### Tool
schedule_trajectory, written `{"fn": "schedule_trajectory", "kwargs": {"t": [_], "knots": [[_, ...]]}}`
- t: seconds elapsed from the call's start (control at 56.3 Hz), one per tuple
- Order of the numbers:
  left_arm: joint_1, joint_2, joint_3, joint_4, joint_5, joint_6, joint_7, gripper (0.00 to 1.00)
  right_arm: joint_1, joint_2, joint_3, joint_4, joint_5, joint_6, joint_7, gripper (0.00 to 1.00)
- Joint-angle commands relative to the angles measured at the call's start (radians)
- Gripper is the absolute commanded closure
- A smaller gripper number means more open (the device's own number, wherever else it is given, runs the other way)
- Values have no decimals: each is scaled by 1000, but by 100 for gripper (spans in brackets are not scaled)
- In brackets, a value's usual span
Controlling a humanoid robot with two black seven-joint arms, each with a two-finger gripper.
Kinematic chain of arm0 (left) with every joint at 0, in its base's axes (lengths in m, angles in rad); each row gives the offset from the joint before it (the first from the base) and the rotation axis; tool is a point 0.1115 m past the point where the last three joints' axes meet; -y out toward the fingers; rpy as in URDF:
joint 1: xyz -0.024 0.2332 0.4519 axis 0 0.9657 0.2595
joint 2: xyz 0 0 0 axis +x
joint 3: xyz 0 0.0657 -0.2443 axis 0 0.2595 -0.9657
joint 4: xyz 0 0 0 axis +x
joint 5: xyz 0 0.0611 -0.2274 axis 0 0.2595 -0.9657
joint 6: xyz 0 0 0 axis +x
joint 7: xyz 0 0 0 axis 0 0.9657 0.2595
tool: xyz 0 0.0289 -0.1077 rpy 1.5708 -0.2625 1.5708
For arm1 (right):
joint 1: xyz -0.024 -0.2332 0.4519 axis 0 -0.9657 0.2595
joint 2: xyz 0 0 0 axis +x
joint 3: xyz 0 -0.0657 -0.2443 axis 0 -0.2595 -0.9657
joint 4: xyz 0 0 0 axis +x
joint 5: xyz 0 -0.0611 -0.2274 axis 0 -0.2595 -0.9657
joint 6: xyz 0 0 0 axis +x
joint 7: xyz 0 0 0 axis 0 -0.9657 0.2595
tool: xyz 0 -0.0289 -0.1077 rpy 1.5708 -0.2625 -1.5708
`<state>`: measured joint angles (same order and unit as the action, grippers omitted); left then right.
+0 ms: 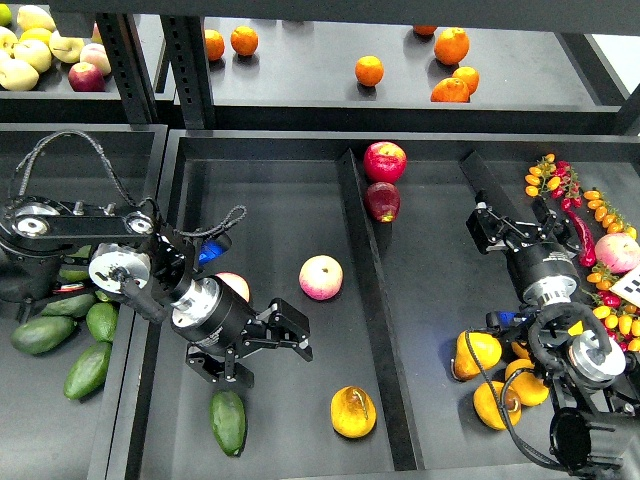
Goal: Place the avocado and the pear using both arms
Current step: 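Lower the left gripper over the green avocado and close on it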
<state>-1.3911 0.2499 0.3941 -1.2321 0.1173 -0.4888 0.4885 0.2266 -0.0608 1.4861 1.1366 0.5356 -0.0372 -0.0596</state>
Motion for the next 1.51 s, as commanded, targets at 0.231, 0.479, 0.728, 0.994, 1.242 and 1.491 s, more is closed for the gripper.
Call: {"fn": "schedule_trajectory", "kwargs": {"t": [0.231,0.479,0.728,0.994,1.242,1.491], "knots": [[-17,-100,196,46,-4,0,0,1,89,-1,0,-77,1,-1,0,0],[-3,-147,261,121,-4,0,0,1,89,1,0,-77,3,-1,1,0],[66,-178,292,235,-1,0,0,1,88,-1,29,-77,6,-1,0,0],[124,-219,290,315,-4,0,0,1,86,-1,36,-75,7,-1,0,0],[181,-250,276,393,-5,0,0,1,85,1,36,-77,7,-1,-2,0],[213,-250,276,447,-4,0,0,1,82,-1,36,-77,7,0,-3,0]]}}
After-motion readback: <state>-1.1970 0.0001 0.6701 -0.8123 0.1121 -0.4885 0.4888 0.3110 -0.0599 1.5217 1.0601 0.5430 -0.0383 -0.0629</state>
